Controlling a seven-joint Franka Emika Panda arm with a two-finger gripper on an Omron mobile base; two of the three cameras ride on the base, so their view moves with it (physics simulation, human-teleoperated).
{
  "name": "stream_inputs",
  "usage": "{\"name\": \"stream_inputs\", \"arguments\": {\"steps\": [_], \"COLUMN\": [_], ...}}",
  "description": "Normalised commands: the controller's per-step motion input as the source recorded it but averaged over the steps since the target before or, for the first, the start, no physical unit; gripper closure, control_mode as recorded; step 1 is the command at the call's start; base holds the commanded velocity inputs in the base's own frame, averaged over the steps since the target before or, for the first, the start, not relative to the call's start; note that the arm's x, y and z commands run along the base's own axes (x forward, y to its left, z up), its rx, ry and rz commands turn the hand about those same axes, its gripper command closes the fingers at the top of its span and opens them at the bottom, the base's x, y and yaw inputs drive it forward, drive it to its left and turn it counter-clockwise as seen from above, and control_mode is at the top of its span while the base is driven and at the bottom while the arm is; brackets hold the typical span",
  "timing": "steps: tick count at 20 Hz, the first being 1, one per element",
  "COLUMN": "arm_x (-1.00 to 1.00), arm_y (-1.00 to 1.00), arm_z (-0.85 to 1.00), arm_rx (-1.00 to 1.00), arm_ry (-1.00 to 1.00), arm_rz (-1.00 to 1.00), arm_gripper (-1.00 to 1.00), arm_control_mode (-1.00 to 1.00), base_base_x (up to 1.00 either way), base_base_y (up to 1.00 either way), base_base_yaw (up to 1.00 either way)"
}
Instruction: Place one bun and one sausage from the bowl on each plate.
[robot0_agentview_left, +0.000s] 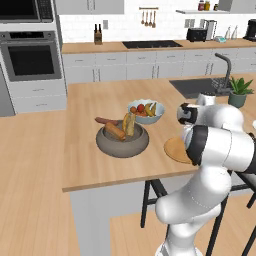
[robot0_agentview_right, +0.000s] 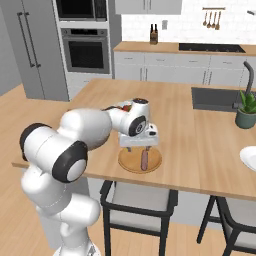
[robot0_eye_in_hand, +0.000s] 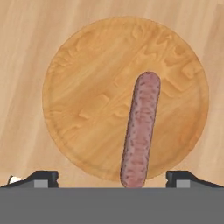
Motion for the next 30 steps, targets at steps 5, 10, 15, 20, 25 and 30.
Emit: {"name": "stream_inputs", "arguments": {"steps": [5,10,15,20,25,30], "arm_x": [0.15,0.08,0.20,0.32,0.22,0.16], "arm_y": [0.90,1.00,1.00,1.00,1.00,0.86], "arm_z": [0.35,0.04,0.01,0.25,0.25,0.16], "arm_rx": [-0.09,-0.01,0.00,0.00,0.00,0.00], "arm_ry": [0.00,-0.08,-0.15,-0.15,-0.13,-0.10], "arm_rz": [-0.12,-0.09,-0.07,-0.06,-0.01,0.01], "arm_gripper": [-1.00,-1.00,-1.00,-1.00,-1.00,-1.00], "arm_control_mode": [-1.00,-1.00,-1.00,-1.00,-1.00,-1.00], "base_base_x": [0.00,0.00,0.00,0.00,0.00,0.00], "base_base_y": [0.00,0.00,0.00,0.00,0.00,0.00], "base_base_yaw": [0.00,0.00,0.00,0.00,0.00,0.00]}}
